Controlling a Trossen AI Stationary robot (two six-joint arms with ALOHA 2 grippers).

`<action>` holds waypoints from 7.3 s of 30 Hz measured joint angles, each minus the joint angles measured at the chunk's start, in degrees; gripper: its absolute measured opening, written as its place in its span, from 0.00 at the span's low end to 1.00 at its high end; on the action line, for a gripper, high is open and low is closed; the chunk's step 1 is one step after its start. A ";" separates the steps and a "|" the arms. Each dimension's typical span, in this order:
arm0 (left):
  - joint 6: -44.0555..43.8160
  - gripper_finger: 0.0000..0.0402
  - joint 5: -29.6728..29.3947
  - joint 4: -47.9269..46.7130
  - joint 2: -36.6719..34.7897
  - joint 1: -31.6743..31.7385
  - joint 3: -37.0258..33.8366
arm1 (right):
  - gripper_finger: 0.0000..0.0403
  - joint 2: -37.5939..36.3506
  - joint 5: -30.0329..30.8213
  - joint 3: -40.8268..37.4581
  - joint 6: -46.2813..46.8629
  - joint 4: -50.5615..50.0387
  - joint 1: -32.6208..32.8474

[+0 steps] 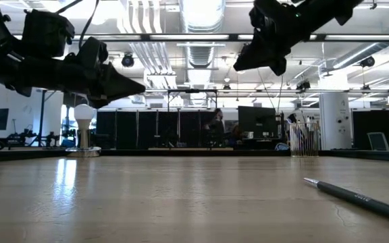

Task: Sort items
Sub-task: Put the liner brush into the gold holder, then return to Home Position

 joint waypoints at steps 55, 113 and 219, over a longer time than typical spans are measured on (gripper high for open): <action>-4.14 0.01 -0.46 -6.58 0.13 -2.72 -0.96 | 0.21 41.92 -8.64 28.82 83.01 -34.39 27.96; -3.70 0.01 -6.39 -6.68 0.09 -4.18 -1.25 | 0.02 -10.48 21.60 -0.43 -2.11 -8.52 -9.50; 1.06 0.00 0.37 -51.02 -59.09 9.44 -7.26 | 0.02 -72.30 -20.38 -42.66 -19.12 4.31 -23.64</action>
